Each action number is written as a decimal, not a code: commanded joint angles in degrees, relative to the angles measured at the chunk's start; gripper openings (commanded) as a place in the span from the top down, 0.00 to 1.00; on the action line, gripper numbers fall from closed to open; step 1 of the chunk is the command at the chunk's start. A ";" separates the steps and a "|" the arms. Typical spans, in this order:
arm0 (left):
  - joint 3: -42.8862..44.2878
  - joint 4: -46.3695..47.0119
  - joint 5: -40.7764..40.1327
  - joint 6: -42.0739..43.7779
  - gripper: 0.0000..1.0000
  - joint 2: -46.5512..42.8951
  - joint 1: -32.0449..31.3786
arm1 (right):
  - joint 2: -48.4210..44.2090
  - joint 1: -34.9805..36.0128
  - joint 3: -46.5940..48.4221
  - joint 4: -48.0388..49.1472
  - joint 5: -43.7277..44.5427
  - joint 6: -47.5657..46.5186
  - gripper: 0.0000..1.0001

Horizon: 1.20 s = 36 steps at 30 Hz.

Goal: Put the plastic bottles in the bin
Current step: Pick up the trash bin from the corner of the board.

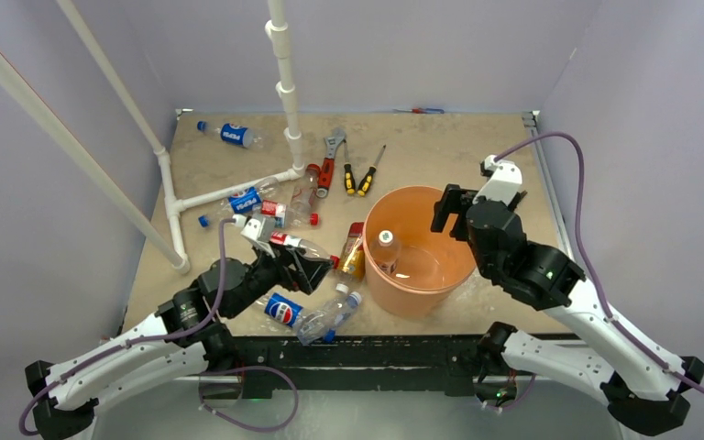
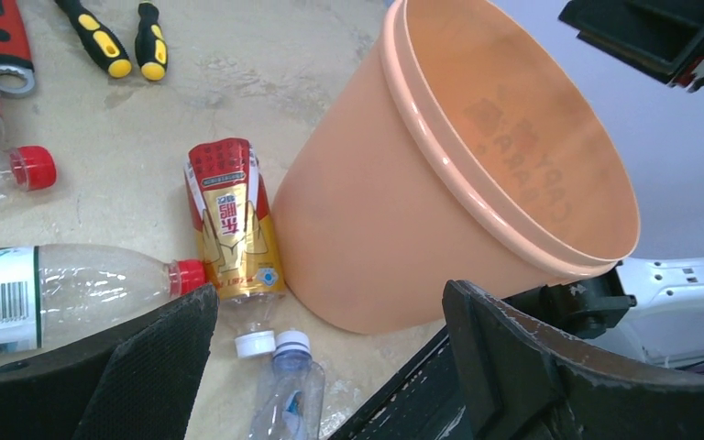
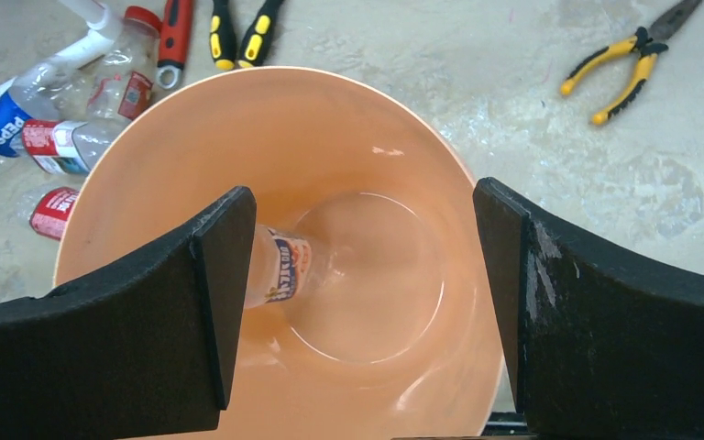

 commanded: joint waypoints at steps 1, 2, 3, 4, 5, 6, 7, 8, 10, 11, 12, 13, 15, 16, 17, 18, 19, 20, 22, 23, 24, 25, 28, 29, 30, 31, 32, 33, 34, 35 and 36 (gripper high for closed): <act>-0.80 5.90 1.84 -2.24 0.08 -0.55 -0.01 | -1.14 -1.67 -0.25 -3.62 1.08 3.55 0.12; -1.49 6.65 2.03 -2.61 0.08 -0.72 -0.01 | -1.25 -2.22 -0.48 -3.88 0.63 3.60 0.12; -2.05 7.29 2.14 -2.99 0.08 -0.83 -0.01 | -1.23 -2.74 -0.74 -4.16 0.52 3.64 0.12; -2.47 7.83 2.25 -3.13 0.08 -0.93 -0.01 | -1.01 -3.46 -0.97 -4.54 0.47 3.73 0.12; -2.74 8.04 2.40 -3.23 0.08 -0.89 -0.01 | -0.75 -4.28 -1.17 -4.78 0.31 3.70 0.12; -2.83 8.17 2.51 -3.29 0.08 -0.86 -0.01 | -0.51 -5.01 -1.51 -4.55 0.05 3.40 0.12; -2.87 8.29 2.62 -3.26 0.08 -0.77 -0.01 | -0.18 -5.79 -1.49 -4.41 -0.32 3.02 0.11; -2.85 8.32 2.71 -3.16 0.08 -0.72 -0.01 | 0.11 -6.62 -1.70 -3.97 -0.87 2.49 0.11; -2.98 8.45 3.07 -3.07 0.08 -0.75 -0.01 | 1.12 -8.74 -1.95 -2.80 -2.21 1.06 0.11; -3.00 8.61 3.27 -3.06 0.09 -0.80 -0.01 | 1.62 -9.87 -2.09 -2.14 -3.30 0.32 0.11; -3.22 8.73 3.41 -3.15 0.09 -0.95 -0.01 | 2.07 -11.26 -2.26 -1.34 -4.66 -0.49 0.11; -3.34 8.74 3.62 -3.23 0.09 -1.16 -0.01 | 2.55 -12.19 -2.38 -0.55 -6.21 -1.28 0.12; -3.69 8.77 3.77 -3.42 0.09 -1.56 -0.01 | 3.47 -14.31 -2.61 0.97 -9.40 -2.68 0.13; -4.04 8.77 3.78 -3.54 0.09 -1.82 -0.01 | 3.87 -15.10 -2.73 1.35 -10.60 -3.13 0.14; -4.39 8.76 3.84 -3.63 0.09 -2.04 -0.01 | 4.12 -15.60 -2.91 1.84 -11.29 -3.54 0.16; -4.69 8.77 3.85 -3.83 0.09 -2.34 -0.01 | 4.28 -15.86 -3.20 2.45 -11.69 -4.01 0.17; -4.99 8.76 3.86 -4.04 0.09 -2.49 -0.01 | 4.50 -16.39 -3.34 3.02 -12.20 -4.52 0.19; -5.16 8.74 3.86 -4.23 0.09 -2.58 -0.01 | 4.78 -17.09 -3.45 3.41 -12.99 -5.02 0.22; -5.51 9.74 3.95 -4.53 0.09 -2.82 -0.01 | 5.52 -18.34 -3.54 3.91 -14.60 -6.01 0.30; -5.63 10.63 4.02 -4.55 0.09 -2.91 -0.01 | 5.83 -19.00 -3.55 4.29 -15.52 -6.41 0.34; -5.68 10.77 4.04 -4.58 0.09 -2.94 -0.02 | 5.98 -19.30 -3.66 4.62 -16.21 -6.83 0.39; -5.74 10.79 4.04 -4.56 0.09 -2.89 -0.01 | 6.15 -19.86 -3.72 4.85 -16.73 -7.12 0.43; -5.83 11.03 4.04 -4.39 0.09 -2.49 -0.01 | 6.73 -20.76 -3.81 5.25 -17.92 -7.93 0.49; -5.88 11.05 4.04 -4.38 0.09 -2.25 -0.01 | 6.98 -20.87 -3.81 5.42 -18.32 -8.18 0.50; -5.84 11.13 4.18 -4.38 0.09 -2.04 -0.01 | 7.29 -21.01 -3.82 5.53 -18.64 -8.33 0.50; -5.88 11.22 4.26 -4.40 0.09 -1.81 -0.01 | 7.64 -21.04 -3.82 5.54 -18.95 -8.47 0.51; -5.86 11.31 4.36 -4.40 0.09 -1.67 -0.01 | 8.01 -21.19 -3.73 5.52 -19.35 -8.65 0.52; -5.77 11.32 4.39 -4.39 0.09 -1.57 -0.01 | 8.37 -21.16 -3.68 5.54 -19.80 -8.81 0.54; -5.87 11.40 4.39 -4.45 0.09 -1.56 -0.01 | 8.73 -21.21 -3.58 5.46 -20.32 -8.94 0.56; -5.90 11.45 4.33 -4.39 0.09 -1.63 -0.01 | 8.89 -21.28 -3.60 5.52 -20.85 -9.16 0.61; -6.03 11.49 4.26 -4.38 0.09 -1.56 -0.01 | 8.91 -21.27 -3.70 5.72 -21.36 -9.35 0.66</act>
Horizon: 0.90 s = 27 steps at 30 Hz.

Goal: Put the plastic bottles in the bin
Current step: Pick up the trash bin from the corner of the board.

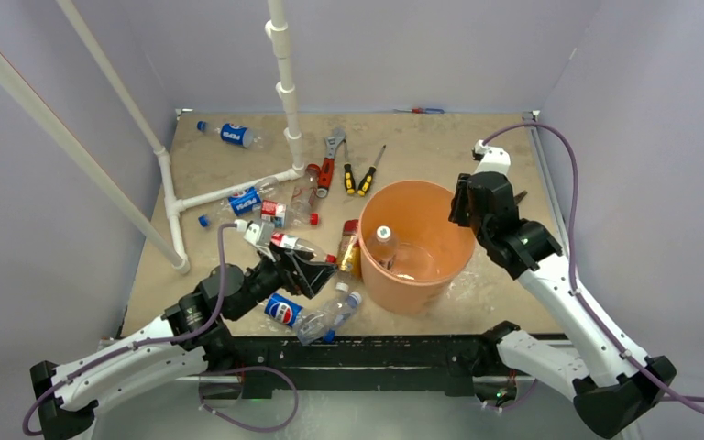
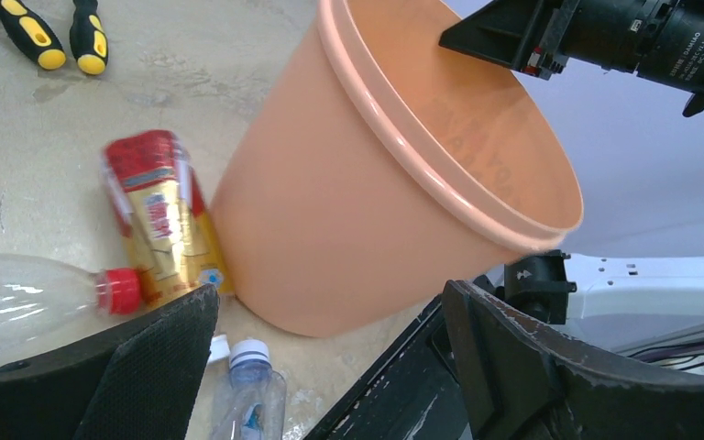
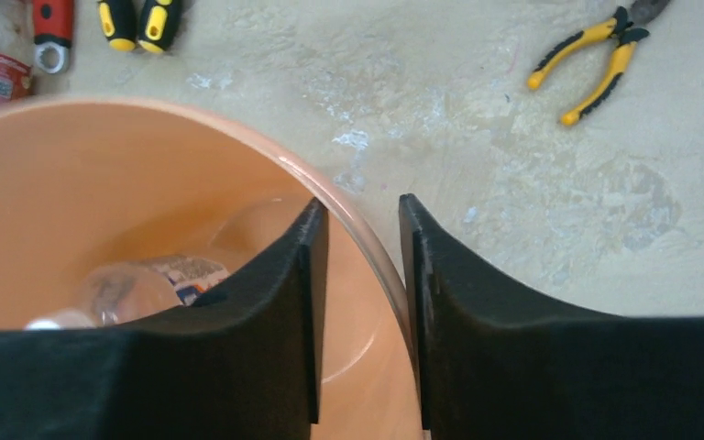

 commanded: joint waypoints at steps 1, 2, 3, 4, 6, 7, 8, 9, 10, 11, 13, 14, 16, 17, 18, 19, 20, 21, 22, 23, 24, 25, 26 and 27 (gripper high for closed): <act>-0.60 2.82 0.71 -0.50 0.09 0.34 -0.01 | 0.85 -0.36 0.09 1.66 -3.12 -1.45 0.70; -0.80 2.88 0.74 -0.52 0.09 0.46 -0.01 | 0.89 -0.43 0.14 1.57 -3.15 -1.46 0.75; -0.99 2.99 0.85 -0.61 0.09 0.60 -0.01 | 0.93 -0.45 0.22 1.40 -3.09 -1.40 0.79; -1.03 3.09 0.99 -0.67 0.09 0.69 -0.01 | 0.83 -0.53 0.45 1.12 -3.02 -1.33 0.84; -1.17 3.15 1.21 -0.65 0.09 0.83 -0.01 | 0.49 -0.64 1.27 0.29 -2.53 -0.98 0.98; -1.07 3.07 1.22 -0.60 0.09 0.75 -0.01 | 0.32 -0.68 1.96 -0.25 -2.18 -0.82 1.00; -0.98 2.98 1.22 -0.50 0.09 0.67 -0.01 | 0.03 -0.66 2.86 -0.83 -1.91 -0.68 1.00; -0.90 2.93 1.18 -0.31 0.09 0.54 -0.01 | -0.29 -0.64 3.74 -1.36 -1.53 -0.67 1.00; -0.88 2.93 1.07 -0.24 0.09 0.49 -0.01 | -0.43 -0.63 4.77 -1.93 -1.18 -0.73 1.00; -0.85 2.93 1.05 -0.07 0.09 0.40 -0.01 | -0.46 -0.64 5.75 -2.56 -0.79 -0.89 1.00; -0.58 2.93 1.09 -0.01 0.09 0.48 -0.01 | -0.34 -0.64 8.09 -4.20 0.04 -1.25 1.00; -0.46 2.88 1.18 -0.06 0.09 0.48 -0.01 | -0.19 -0.63 9.41 -4.98 0.99 -1.34 1.00; -0.21 2.56 1.22 0.07 0.09 0.44 -0.01 | 0.30 -0.66 12.49 -6.44 3.83 -1.45 1.00; 0.01 2.31 1.18 0.14 0.09 0.33 -0.01 | 0.75 -0.64 14.15 -7.13 5.55 -1.46 1.00; 0.11 2.05 1.08 0.19 0.09 0.12 -0.01 | 1.33 -0.68 16.00 -7.64 7.09 -1.34 1.00; 0.37 1.83 0.87 0.20 0.09 -0.14 -0.01 | 2.09 -0.71 18.18 -7.98 8.77 -1.21 1.00; 0.52 1.53 0.52 0.25 0.09 -0.35 -0.01 | 2.83 -0.73 19.21 -8.03 10.26 -1.01 1.00; 0.66 1.27 0.28 0.24 0.09 -0.73 -0.01 | 3.72 -0.79 20.78 -7.93 12.12 -0.57 1.00; 0.84 1.14 0.00 0.25 0.09 -1.09 -0.01 | 4.51 -0.96 21.47 -7.32 13.61 -0.36 1.00; 0.95 1.01 -0.21 0.19 0.09 -1.44 -0.02 | 5.20 -1.21 21.94 -6.58 14.62 -0.21 1.00; 1.16 1.00 -0.43 0.07 0.09 -1.78 -0.01 | 5.88 -1.39 22.20 -5.94 15.39 0.24 1.00; 1.48 -0.56 -0.65 0.01 0.09 -2.07 -0.01 | 6.49 -1.67 22.20 -5.25 16.31 0.82 1.00; 1.90 -1.63 -0.97 -0.08 0.09 -2.44 -0.01 | 7.00 -2.07 21.82 -4.33 17.28 1.12 1.00; 2.26 -2.38 -1.36 -0.17 0.09 -2.85 -0.01 | 7.41 -2.73 21.28 -3.30 18.25 1.45 1.00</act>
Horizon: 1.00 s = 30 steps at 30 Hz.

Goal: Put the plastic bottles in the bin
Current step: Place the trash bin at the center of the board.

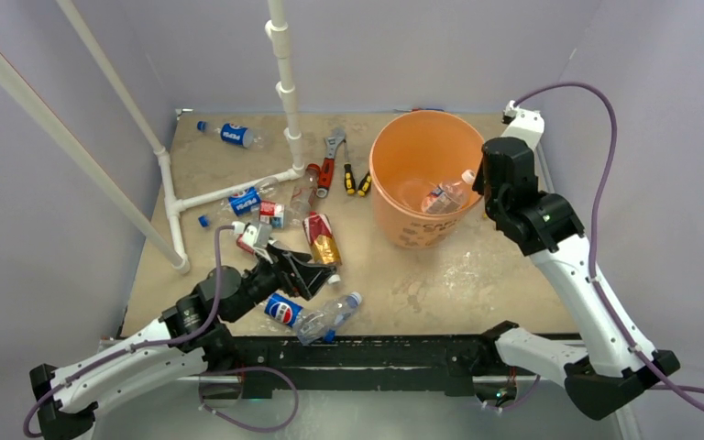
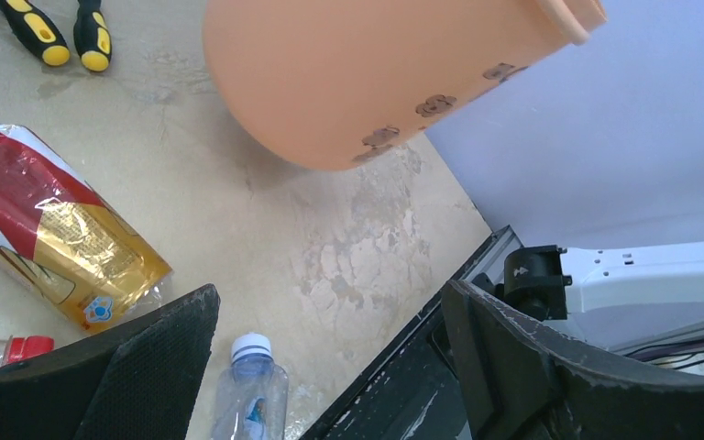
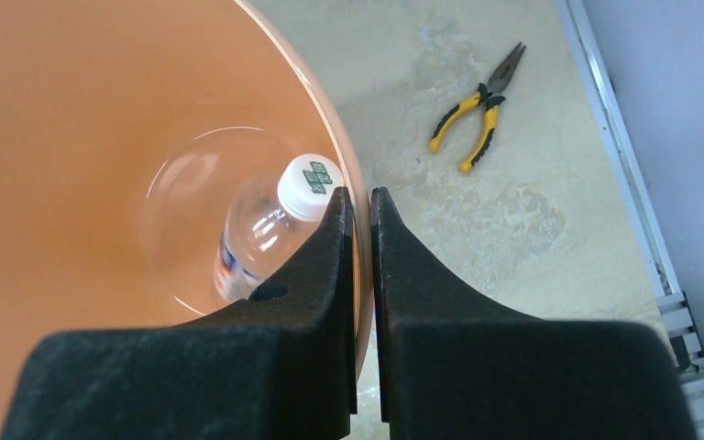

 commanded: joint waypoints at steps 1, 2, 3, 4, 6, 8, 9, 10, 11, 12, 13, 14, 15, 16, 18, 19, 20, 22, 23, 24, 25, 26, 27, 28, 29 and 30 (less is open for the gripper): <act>3.39 -2.53 -2.05 -0.06 0.09 -1.81 -0.01 | 1.77 -2.49 0.49 7.23 7.51 3.19 1.00; 3.61 -3.19 -2.55 -0.07 0.09 -2.16 -0.01 | 2.11 -3.85 -0.26 8.65 7.91 3.17 1.00; 3.99 -4.05 -3.01 -0.05 0.09 -2.46 -0.01 | 2.43 -5.66 -1.03 9.98 7.86 3.06 1.00; 4.23 -4.83 -3.48 0.08 0.09 -2.66 -0.03 | 2.72 -7.72 -1.71 11.18 6.47 2.94 1.00; 4.83 -6.18 -4.36 0.19 0.09 -2.80 -0.01 | 3.54 -12.25 -2.78 13.14 4.30 3.18 1.00; 5.35 -7.08 -4.86 0.21 0.09 -2.57 -0.01 | 4.90 -14.29 -2.96 13.75 4.71 4.14 1.00; 5.29 -7.24 -4.96 0.17 0.09 -2.46 -0.01 | 5.72 -15.03 -2.97 13.82 4.84 4.93 1.00; 5.28 -7.36 -5.08 0.13 0.09 -2.33 -0.01 | 6.32 -15.78 -3.27 14.32 4.50 5.59 1.00; 5.24 -7.37 -5.23 0.03 0.09 -2.36 -0.01 | 6.86 -16.70 -3.60 15.08 4.06 6.38 1.00; 5.26 -7.44 -5.32 -0.11 0.09 -2.36 -0.01 | 7.46 -17.62 -4.00 15.68 3.56 7.17 1.00; 5.27 -7.57 -5.40 -0.13 0.09 -2.43 -0.01 | 8.04 -18.69 -4.39 16.37 2.84 7.60 1.00; 5.32 -7.68 -5.47 -0.24 0.09 -2.52 -0.01 | 8.61 -19.37 -4.69 16.91 2.29 8.36 1.00; 5.36 -7.83 -5.53 -0.25 0.09 -2.66 -0.01 | 9.33 -19.94 -4.84 17.47 1.86 8.76 1.00; 5.43 -8.15 -5.61 -0.25 0.09 -2.89 -0.01 | 9.99 -20.21 -4.81 17.83 1.76 9.06 1.00; 5.41 -8.61 -5.91 -0.33 0.09 -3.50 -0.01 | 11.18 -20.53 -4.79 19.22 1.34 9.15 1.00; 5.31 -8.82 -6.09 -0.36 0.09 -3.79 -0.01 | 11.77 -20.62 -4.74 19.78 0.97 9.14 1.00; 5.21 -8.97 -6.27 -0.42 0.09 -4.07 -0.01 | 12.42 -20.63 -4.48 20.04 0.82 9.29 1.00; 4.91 -8.95 -6.46 -0.56 0.09 -4.37 -0.01 | 14.05 -20.71 -4.41 21.17 0.53 9.26 1.00; 4.78 -8.94 -6.50 -0.67 0.09 -4.35 -0.01 | 14.82 -20.74 -4.30 21.45 0.47 9.40 1.00; 4.71 -8.94 -6.52 -0.78 0.09 -4.31 -0.01 | 15.58 -20.78 -4.12 21.42 0.32 9.66 1.00; 4.66 -8.94 -6.51 -0.78 0.09 -4.23 -0.01 | 16.32 -20.73 -3.99 21.51 -0.03 10.00 1.00; 4.60 -8.97 -6.51 -0.78 0.09 -4.09 -0.01 | 16.83 -20.72 -4.10 21.90 -0.54 10.18 1.00; 4.55 -8.94 -6.59 -0.78 0.09 -3.99 -0.01 | 17.21 -20.73 -4.33 22.32 -1.14 10.34 1.00; 4.45 -9.03 -6.72 -0.83 0.09 -3.95 -0.03 | 17.44 -20.75 -4.59 22.83 -1.68 10.38 1.00; 4.36 -9.09 -6.99 -0.81 0.09 -3.90 -0.01 | 17.67 -20.73 -4.91 23.19 -2.14 10.40 1.00; 4.31 -9.09 -7.15 -0.71 0.09 -3.86 -0.01 | 17.98 -20.74 -5.06 23.31 -2.72 10.38 1.00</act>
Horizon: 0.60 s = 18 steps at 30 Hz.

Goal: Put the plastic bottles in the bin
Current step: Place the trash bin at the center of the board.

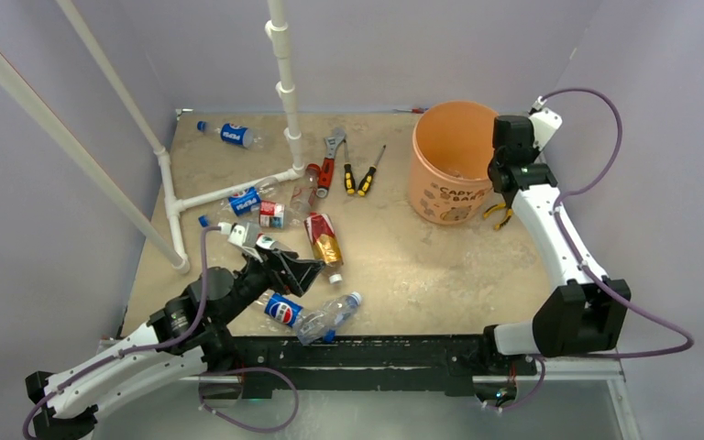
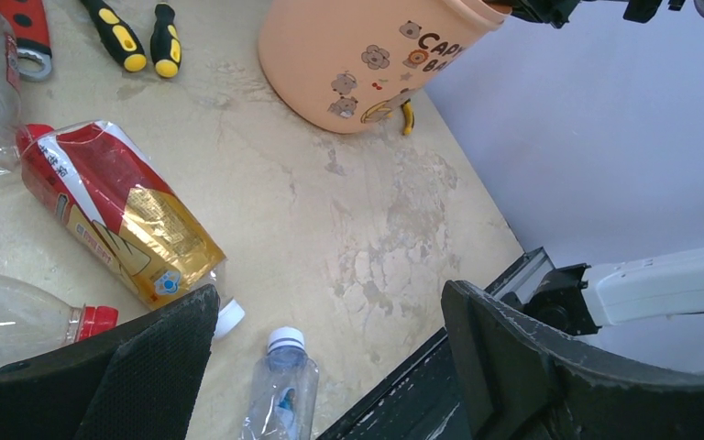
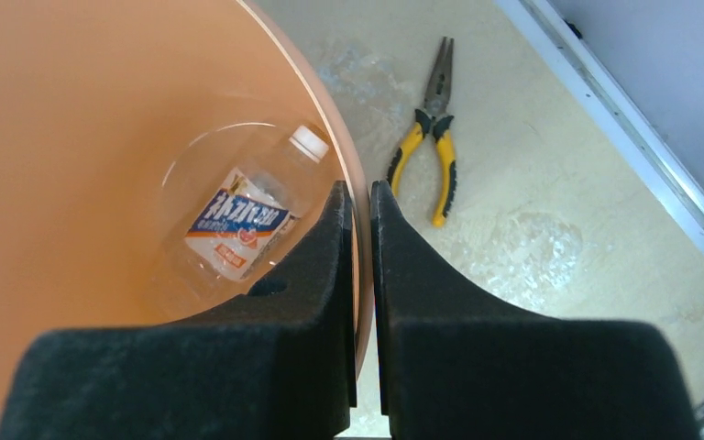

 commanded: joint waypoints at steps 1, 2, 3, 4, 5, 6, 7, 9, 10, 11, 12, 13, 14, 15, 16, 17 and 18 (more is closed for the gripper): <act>1.06 0.58 -1.32 -0.50 0.09 0.29 -0.01 | 0.21 -0.09 0.54 6.18 -3.24 3.12 1.00; 1.13 0.59 -1.33 -0.37 0.09 0.38 -0.01 | 0.26 -0.09 0.38 6.12 -3.92 2.98 1.00; 1.14 0.59 -1.33 -0.30 0.09 0.54 -0.01 | 0.22 -0.09 0.13 6.07 -4.67 2.81 1.00; 1.14 0.67 -1.41 -0.30 0.09 0.76 -0.01 | 0.05 -0.09 -0.30 6.21 -5.33 2.69 0.94; 1.19 0.82 -1.42 -0.20 0.09 1.00 -0.01 | -0.33 -0.09 -0.65 6.23 -5.88 2.66 0.87; 1.22 0.88 -1.41 -0.17 0.09 1.35 -0.01 | -0.80 -0.09 -1.05 6.37 -6.40 2.52 0.75; 1.33 0.98 -1.35 -0.10 0.09 1.72 -0.01 | -1.25 -0.09 -1.42 6.55 -7.01 2.35 0.61; 1.28 1.17 -1.16 0.09 0.09 2.59 -0.01 | -2.55 -0.09 -1.75 6.66 -8.18 2.22 0.40; 1.24 1.28 -1.08 0.02 0.09 2.99 -0.01 | -3.21 -0.09 -1.72 6.75 -8.69 2.18 0.34; 1.27 1.43 -1.00 0.08 0.09 3.30 -0.01 | -3.87 -0.13 -1.55 6.77 -9.33 2.07 0.28; 1.35 1.66 -0.86 0.10 0.09 3.65 -0.01 | -4.48 -0.12 -1.09 6.60 -9.85 2.05 0.22; 1.47 1.75 -0.81 0.10 0.09 3.92 -0.01 | -5.10 -0.10 -0.35 6.09 -10.36 2.23 0.18; 1.68 1.67 -0.79 0.18 0.09 4.08 -0.01 | -5.70 -0.13 0.73 5.35 -11.05 2.53 0.15; 1.85 1.35 -0.99 0.17 0.09 4.17 -0.01 | -6.59 -0.09 2.05 4.56 -11.82 3.06 0.13; 2.04 0.99 -1.41 0.19 0.09 4.14 -0.03 | -7.71 -0.09 3.24 4.21 -11.86 3.47 0.10; 2.21 0.31 -1.94 0.14 0.09 4.06 -0.01 | -9.10 -0.05 4.45 4.50 -12.02 2.65 0.08; 2.38 -0.53 -2.59 0.10 0.09 3.91 -0.01 | -10.82 -0.01 5.43 4.23 -13.84 2.38 0.06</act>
